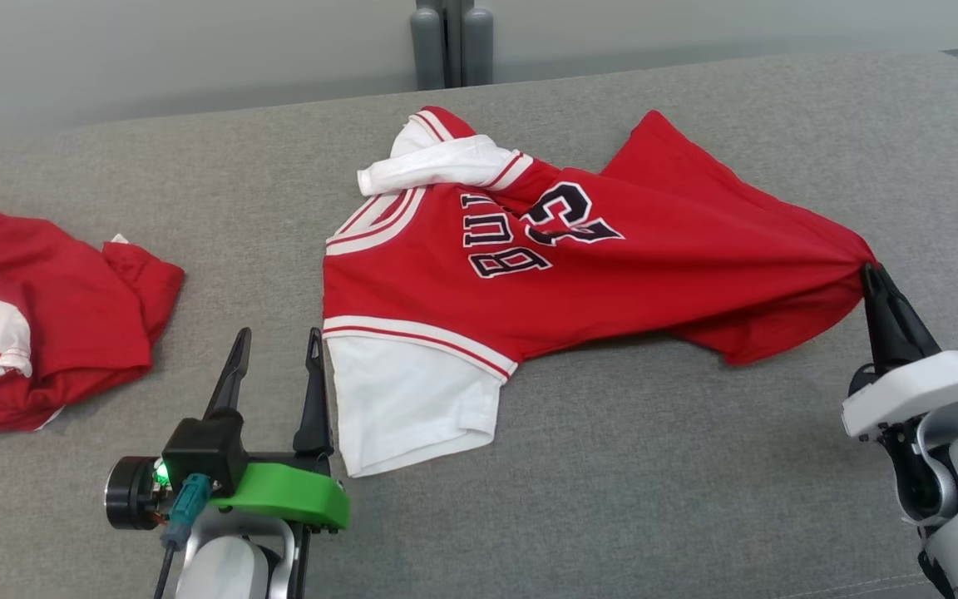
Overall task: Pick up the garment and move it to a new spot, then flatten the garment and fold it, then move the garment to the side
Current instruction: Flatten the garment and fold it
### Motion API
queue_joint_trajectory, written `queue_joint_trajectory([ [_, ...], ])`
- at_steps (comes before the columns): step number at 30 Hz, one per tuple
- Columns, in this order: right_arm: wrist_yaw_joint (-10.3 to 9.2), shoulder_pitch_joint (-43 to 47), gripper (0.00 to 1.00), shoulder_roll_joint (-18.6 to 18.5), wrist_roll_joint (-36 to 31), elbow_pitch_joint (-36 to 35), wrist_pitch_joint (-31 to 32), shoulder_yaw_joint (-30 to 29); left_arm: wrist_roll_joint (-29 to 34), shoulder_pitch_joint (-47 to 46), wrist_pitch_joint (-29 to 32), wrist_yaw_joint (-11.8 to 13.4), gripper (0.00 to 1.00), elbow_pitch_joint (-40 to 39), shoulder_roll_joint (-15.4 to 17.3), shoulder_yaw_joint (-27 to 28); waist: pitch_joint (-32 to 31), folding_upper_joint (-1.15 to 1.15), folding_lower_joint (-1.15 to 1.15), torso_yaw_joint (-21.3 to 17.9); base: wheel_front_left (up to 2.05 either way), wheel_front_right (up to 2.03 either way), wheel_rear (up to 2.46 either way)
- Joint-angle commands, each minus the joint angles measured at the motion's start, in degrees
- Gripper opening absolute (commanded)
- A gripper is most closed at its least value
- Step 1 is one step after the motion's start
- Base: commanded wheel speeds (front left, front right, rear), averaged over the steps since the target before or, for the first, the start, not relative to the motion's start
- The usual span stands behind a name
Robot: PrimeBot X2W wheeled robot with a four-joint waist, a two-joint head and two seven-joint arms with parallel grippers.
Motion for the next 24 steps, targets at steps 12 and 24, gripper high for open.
queue_joint_trajectory([
  [12,0.00,11.26,0.00,4.33,-0.59,-7.37,5.40,-2.42,0.13,-0.67,-0.04,-0.07,1.00,0.84,0.15,-0.17,-0.17,0.00,0.00,-3.44,0.00,0.00,0.00],
  [24,0.00,10.51,1.00,9.75,-4.39,-8.99,0.82,-9.09,0.49,-0.17,-0.04,-0.64,1.00,2.23,0.15,-0.41,-0.88,0.00,0.00,-4.39,0.00,0.00,0.00],
])
